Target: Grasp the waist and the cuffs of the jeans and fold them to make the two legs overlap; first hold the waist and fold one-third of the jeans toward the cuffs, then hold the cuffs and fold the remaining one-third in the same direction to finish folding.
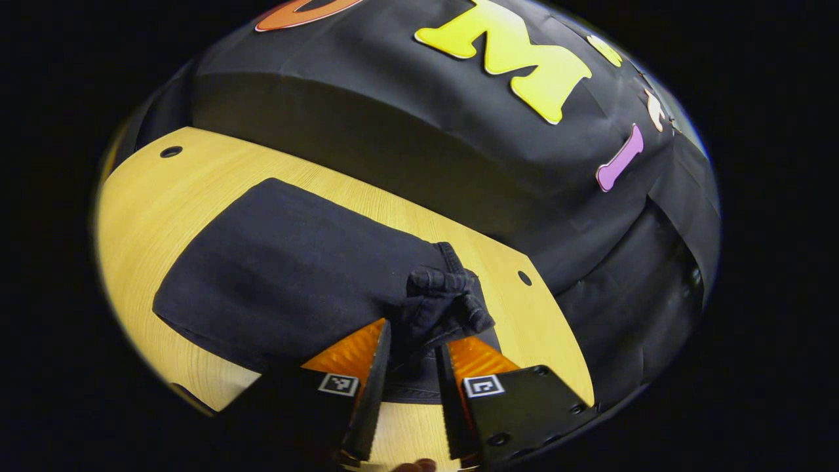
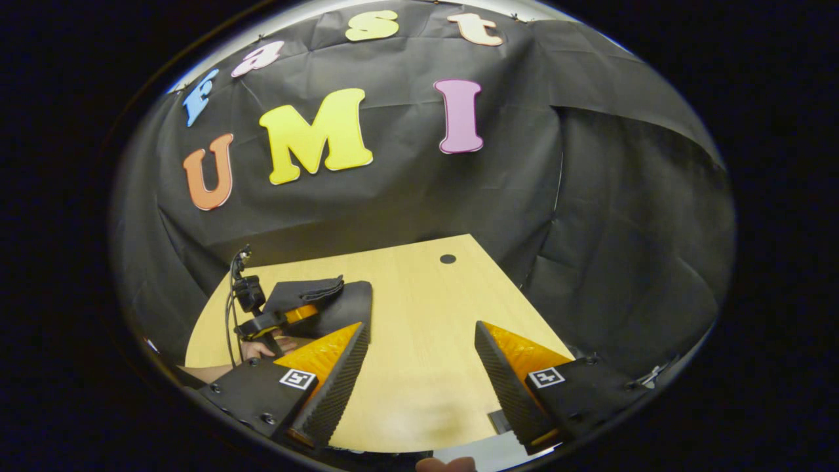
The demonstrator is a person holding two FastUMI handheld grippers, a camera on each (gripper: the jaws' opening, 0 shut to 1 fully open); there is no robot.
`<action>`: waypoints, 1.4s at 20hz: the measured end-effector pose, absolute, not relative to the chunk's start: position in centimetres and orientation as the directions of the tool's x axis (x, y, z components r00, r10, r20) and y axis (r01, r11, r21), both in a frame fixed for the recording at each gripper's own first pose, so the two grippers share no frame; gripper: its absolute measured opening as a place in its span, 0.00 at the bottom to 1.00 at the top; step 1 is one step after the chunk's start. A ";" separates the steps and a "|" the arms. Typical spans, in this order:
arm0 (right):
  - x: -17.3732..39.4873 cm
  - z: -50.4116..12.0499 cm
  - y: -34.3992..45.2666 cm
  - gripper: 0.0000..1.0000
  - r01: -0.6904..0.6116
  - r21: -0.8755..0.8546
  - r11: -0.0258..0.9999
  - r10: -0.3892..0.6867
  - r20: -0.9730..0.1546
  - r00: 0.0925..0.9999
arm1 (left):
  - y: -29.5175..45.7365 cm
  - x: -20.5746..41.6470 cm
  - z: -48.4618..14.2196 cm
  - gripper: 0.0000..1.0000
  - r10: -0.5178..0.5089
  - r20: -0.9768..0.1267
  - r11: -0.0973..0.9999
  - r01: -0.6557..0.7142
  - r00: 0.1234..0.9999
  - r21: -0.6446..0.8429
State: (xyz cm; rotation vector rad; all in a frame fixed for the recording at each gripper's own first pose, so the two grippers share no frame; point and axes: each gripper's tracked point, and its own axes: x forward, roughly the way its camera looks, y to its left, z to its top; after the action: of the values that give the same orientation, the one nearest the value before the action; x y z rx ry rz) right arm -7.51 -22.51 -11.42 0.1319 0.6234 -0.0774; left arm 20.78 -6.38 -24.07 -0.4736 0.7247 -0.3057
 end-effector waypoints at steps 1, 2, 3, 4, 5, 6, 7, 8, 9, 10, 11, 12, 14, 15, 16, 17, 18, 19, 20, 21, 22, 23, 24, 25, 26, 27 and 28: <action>-7.4 -11.3 -22.3 0.99 0.106 0.103 0.989 -0.026 -0.583 0.812 | -7.0 20.4 -23.6 0.52 -0.433 -0.558 0.853 0.121 0.708 -0.508; -7.2 -11.2 -22.1 0.99 0.100 0.107 0.989 -0.020 -0.578 0.816 | -7.5 20.3 -23.1 0.70 -0.435 -0.554 0.857 0.137 0.709 -0.498; -6.9 -11.0 -22.0 0.99 0.095 0.111 0.989 -0.015 -0.571 0.821 | -7.5 20.0 -22.4 0.88 -0.427 -0.555 0.867 0.149 0.714 -0.475; -6.7 -10.8 -21.7 0.99 0.089 0.117 0.989 -0.007 -0.565 0.825 | -7.5 19.7 -21.7 1.00 -0.421 -0.552 0.874 0.160 0.720 -0.458; -6.3 -10.6 -21.3 1.00 0.079 0.124 0.989 0.004 -0.555 0.832 | -7.4 19.7 -20.8 1.00 -0.420 -0.544 0.876 0.169 0.726 -0.452; -5.9 -10.3 -20.9 0.99 0.067 0.128 0.989 0.014 -0.544 0.839 | -7.1 19.5 -19.6 1.00 -0.418 -0.534 0.877 0.172 0.735 -0.449; -5.3 -10.1 -20.5 0.99 0.054 0.133 0.990 0.024 -0.530 0.848 | -6.7 19.2 -18.3 1.00 -0.414 -0.520 0.877 0.175 0.747 -0.447; -4.6 -9.5 -19.9 1.00 0.037 0.140 0.989 0.040 -0.510 0.859 | -5.8 19.2 -16.5 1.00 -0.404 -0.504 0.881 0.177 0.763 -0.438; -3.9 -9.0 -19.3 1.00 0.020 0.146 0.989 0.055 -0.487 0.872 | -4.8 19.2 -14.7 0.99 -0.390 -0.486 0.888 0.180 0.782 -0.424; -3.0 -8.3 -18.4 1.00 -0.002 0.153 0.988 0.074 -0.462 0.884 | -3.7 19.2 -12.3 0.99 -0.374 -0.458 0.895 0.186 0.806 -0.404; -2.1 -7.7 -17.4 1.00 -0.026 0.158 0.987 0.093 -0.436 0.895 | -2.4 19.2 -9.6 0.99 -0.350 -0.424 0.907 0.188 0.835 -0.378; -0.9 -6.8 -16.5 1.00 -0.046 0.154 0.987 0.106 -0.407 0.907 | -0.9 19.2 -6.8 0.98 -0.321 -0.386 0.919 0.186 0.865 -0.348; 1.2 -5.3 -14.3 0.99 -0.078 0.141 0.987 0.123 -0.349 0.929 | 2.4 18.6 -0.9 0.98 -0.236 -0.320 0.946 0.141 0.918 -0.293; 2.1 -4.4 -12.9 1.00 -0.100 0.141 0.985 0.142 -0.322 0.936 | 3.4 18.2 2.1 0.98 -0.210 -0.284 0.952 0.129 0.936 -0.277; 3.0 -3.4 -11.4 1.00 -0.122 0.139 0.983 0.158 -0.293 0.943 | 4.0 17.6 4.8 0.98 -0.181 -0.241 0.959 0.117 0.953 -0.257; 3.5 -2.5 -10.2 1.00 -0.134 0.137 0.981 0.166 -0.262 0.950 | 4.7 17.1 6.7 0.98 -0.165 -0.208 0.965 0.115 0.964 -0.237; 3.7 -1.8 -9.4 1.00 -0.145 0.135 0.980 0.173 -0.228 0.958 | 5.3 16.4 8.2 0.98 -0.155 -0.180 0.972 0.118 0.971 -0.204; 3.8 -1.0 -8.5 1.00 -0.152 0.128 0.980 0.175 -0.193 0.965 | 6.3 15.5 9.4 0.98 -0.134 -0.150 0.982 0.110 0.980 -0.155; 3.6 -0.4 -7.9 1.00 -0.154 0.116 0.981 0.172 -0.161 0.972 | 7.3 15.0 10.7 1.00 -0.104 -0.121 0.990 0.091 0.987 -0.109; 3.5 -0.1 -7.3 0.99 -0.158 0.097 0.983 0.170 -0.131 0.977 | 8.2 14.4 12.0 0.98 -0.079 -0.094 0.995 0.073 0.992 -0.072; 3.2 0.3 -6.8 0.99 -0.159 0.082 0.984 0.167 -0.107 0.980 | 8.7 13.9 12.7 0.92 -0.063 -0.073 0.997 0.059 0.995 -0.050; 3.0 0.6 -6.3 0.99 -0.165 0.072 0.984 0.171 -0.091 0.981 | 9.0 13.2 13.2 0.98 -0.049 -0.057 0.998 0.047 0.997 -0.040; 2.7 0.6 -5.8 0.99 -0.169 0.065 0.984 0.174 -0.082 0.981 | 9.5 12.6 13.1 0.98 -0.032 -0.051 0.999 0.030 0.998 -0.038; 2.6 0.6 -5.5 0.99 -0.170 0.055 0.984 0.174 -0.075 0.982 | 9.8 12.2 12.8 0.98 -0.021 -0.058 0.999 0.018 0.998 -0.041; 2.4 0.7 -5.4 0.99 -0.169 0.050 0.984 0.172 -0.067 0.983 | 9.9 11.8 12.6 1.00 -0.009 -0.062 0.999 0.006 0.998 -0.045; 2.2 0.9 -5.3 0.99 -0.168 0.052 0.984 0.171 -0.058 0.984 | 9.9 11.3 12.4 0.98 -0.004 -0.063 0.999 0.001 0.998 -0.044; 2.3 0.9 -5.1 0.99 -0.169 0.052 0.984 0.172 -0.050 0.984 | 9.8 11.0 12.2 0.98 0.001 -0.064 0.999 -0.003 0.998 -0.037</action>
State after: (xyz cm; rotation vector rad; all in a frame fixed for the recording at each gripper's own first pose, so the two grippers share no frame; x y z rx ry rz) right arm 2.25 -5.06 0.91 0.0476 0.0548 0.1715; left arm 10.99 9.79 12.24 -0.0374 0.0638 0.0018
